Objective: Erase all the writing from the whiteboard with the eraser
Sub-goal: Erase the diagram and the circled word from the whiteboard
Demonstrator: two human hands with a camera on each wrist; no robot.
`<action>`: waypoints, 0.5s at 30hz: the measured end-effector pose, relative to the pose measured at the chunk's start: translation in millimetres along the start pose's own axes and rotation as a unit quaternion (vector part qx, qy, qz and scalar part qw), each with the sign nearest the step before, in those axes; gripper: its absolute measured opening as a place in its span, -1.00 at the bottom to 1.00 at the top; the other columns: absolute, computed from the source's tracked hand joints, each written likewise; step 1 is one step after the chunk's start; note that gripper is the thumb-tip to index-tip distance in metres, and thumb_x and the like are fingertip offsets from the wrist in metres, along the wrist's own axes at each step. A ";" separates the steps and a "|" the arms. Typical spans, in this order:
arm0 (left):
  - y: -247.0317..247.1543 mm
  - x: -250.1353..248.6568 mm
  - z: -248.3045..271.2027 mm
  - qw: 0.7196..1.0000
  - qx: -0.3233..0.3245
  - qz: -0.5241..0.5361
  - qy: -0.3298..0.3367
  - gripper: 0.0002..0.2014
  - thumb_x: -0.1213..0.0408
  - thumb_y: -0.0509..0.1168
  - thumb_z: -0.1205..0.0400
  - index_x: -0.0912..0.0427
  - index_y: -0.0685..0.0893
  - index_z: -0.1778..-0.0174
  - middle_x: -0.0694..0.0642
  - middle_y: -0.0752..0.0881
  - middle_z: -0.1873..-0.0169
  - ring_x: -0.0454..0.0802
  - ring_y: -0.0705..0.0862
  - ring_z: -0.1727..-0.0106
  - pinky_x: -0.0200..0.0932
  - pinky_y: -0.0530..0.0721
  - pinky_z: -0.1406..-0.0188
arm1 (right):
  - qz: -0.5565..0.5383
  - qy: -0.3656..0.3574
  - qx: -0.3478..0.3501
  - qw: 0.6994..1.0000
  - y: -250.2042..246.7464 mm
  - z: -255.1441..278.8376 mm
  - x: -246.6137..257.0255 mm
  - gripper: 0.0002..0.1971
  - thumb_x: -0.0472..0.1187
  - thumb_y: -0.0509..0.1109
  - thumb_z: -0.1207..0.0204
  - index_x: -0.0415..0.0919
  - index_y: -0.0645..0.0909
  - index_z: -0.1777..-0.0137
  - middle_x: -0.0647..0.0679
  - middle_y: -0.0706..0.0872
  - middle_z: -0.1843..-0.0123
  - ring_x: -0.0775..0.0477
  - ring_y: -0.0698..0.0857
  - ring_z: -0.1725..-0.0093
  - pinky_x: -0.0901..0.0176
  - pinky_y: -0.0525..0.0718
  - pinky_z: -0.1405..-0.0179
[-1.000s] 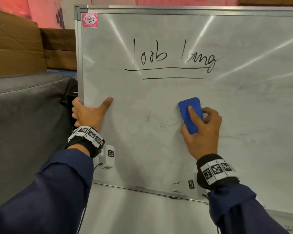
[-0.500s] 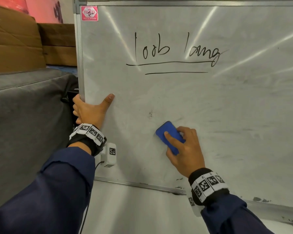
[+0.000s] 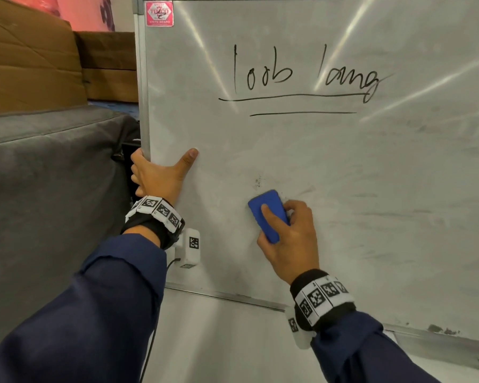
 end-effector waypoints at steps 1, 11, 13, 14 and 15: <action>-0.7 -0.4 0.6 1.000 0.002 0.000 -0.001 0.21 -0.60 0.49 0.02 -0.04 0.29 -0.47 0.03 0.46 -0.42 0.16 0.40 -0.47 0.37 0.37 -0.48 | 0.003 0.001 -0.007 1.000 1.6 -10.6 6.9 -0.42 -0.23 0.69 -0.32 -0.12 0.70 -0.38 -0.17 0.48 -0.28 -0.21 0.57 -0.10 -0.04 0.76 0.20; 0.3 1.4 0.7 1.000 0.001 0.010 0.000 0.20 -0.61 0.49 0.01 -0.08 0.30 -0.49 0.00 0.48 -0.41 0.14 0.41 -0.47 0.36 0.40 -0.48 | -0.022 0.051 0.014 0.998 13.0 12.0 13.7 -0.40 -0.13 0.70 -0.33 -0.03 0.69 -0.41 -0.03 0.40 -0.25 -0.07 0.55 -0.01 0.05 0.77 0.25; 0.0 0.7 2.5 1.000 0.003 0.003 0.001 0.22 -0.61 0.48 -0.01 -0.09 0.28 -0.54 0.02 0.45 -0.45 0.16 0.38 -0.50 0.37 0.38 -0.50 | -0.024 0.074 0.018 0.997 6.2 12.9 6.6 -0.42 -0.11 0.69 -0.34 0.01 0.69 -0.40 0.04 0.37 -0.25 -0.04 0.55 -0.01 0.05 0.77 0.23; -0.5 0.0 4.2 1.000 0.005 -0.002 0.000 0.22 -0.61 0.47 -0.03 -0.10 0.26 -0.56 0.03 0.43 -0.48 0.17 0.35 -0.52 0.37 0.36 -0.51 | -0.031 0.093 0.014 0.995 1.7 9.5 4.0 -0.43 -0.09 0.68 -0.35 0.02 0.68 -0.40 0.06 0.35 -0.25 -0.03 0.55 0.00 0.07 0.77 0.23; -0.7 -1.1 5.9 1.000 0.007 -0.010 -0.001 0.21 -0.61 0.46 -0.06 -0.12 0.23 -0.58 0.04 0.41 -0.50 0.18 0.33 -0.54 0.37 0.35 -0.52 | -0.038 0.114 0.002 0.993 -4.0 4.6 1.6 -0.44 -0.08 0.67 -0.36 0.01 0.67 -0.39 0.08 0.33 -0.23 0.00 0.53 0.01 0.12 0.75 0.24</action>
Point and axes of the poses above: each hand's wrist, its own z-axis away from the middle knuckle, its own y-axis out of the palm, x = y × z, the point moved 5 cm from there along -z, towards the middle knuckle
